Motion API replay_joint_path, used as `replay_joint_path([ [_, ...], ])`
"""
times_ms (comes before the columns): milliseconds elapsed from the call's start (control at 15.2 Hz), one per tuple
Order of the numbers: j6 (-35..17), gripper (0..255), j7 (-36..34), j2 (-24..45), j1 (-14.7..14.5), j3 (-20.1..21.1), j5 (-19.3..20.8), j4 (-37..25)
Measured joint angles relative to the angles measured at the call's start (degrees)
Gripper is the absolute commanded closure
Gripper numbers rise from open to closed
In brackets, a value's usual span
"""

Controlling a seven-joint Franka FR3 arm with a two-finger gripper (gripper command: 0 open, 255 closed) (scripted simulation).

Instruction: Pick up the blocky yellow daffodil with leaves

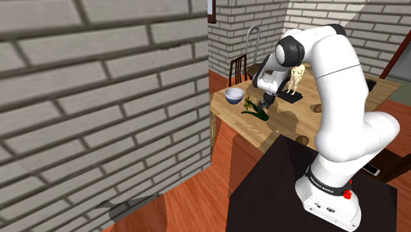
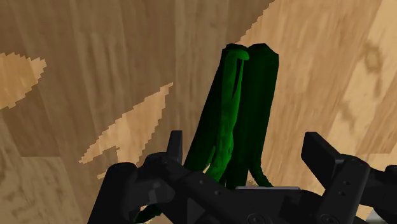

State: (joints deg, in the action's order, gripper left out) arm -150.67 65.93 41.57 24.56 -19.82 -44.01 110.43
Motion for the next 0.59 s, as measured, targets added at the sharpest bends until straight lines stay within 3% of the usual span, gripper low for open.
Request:
replay_joint_path([
  [396, -2.09, 0, 1.97, 4.01, 1.83, 2.23, -2.16, -2.12],
  [462, -2.26, 255, 2.11, 4.35, 1.97, 2.41, -2.32, -2.31],
  [594, -2.33, 255, 2.21, 4.49, 2.09, 2.51, -2.44, -2.5],
])
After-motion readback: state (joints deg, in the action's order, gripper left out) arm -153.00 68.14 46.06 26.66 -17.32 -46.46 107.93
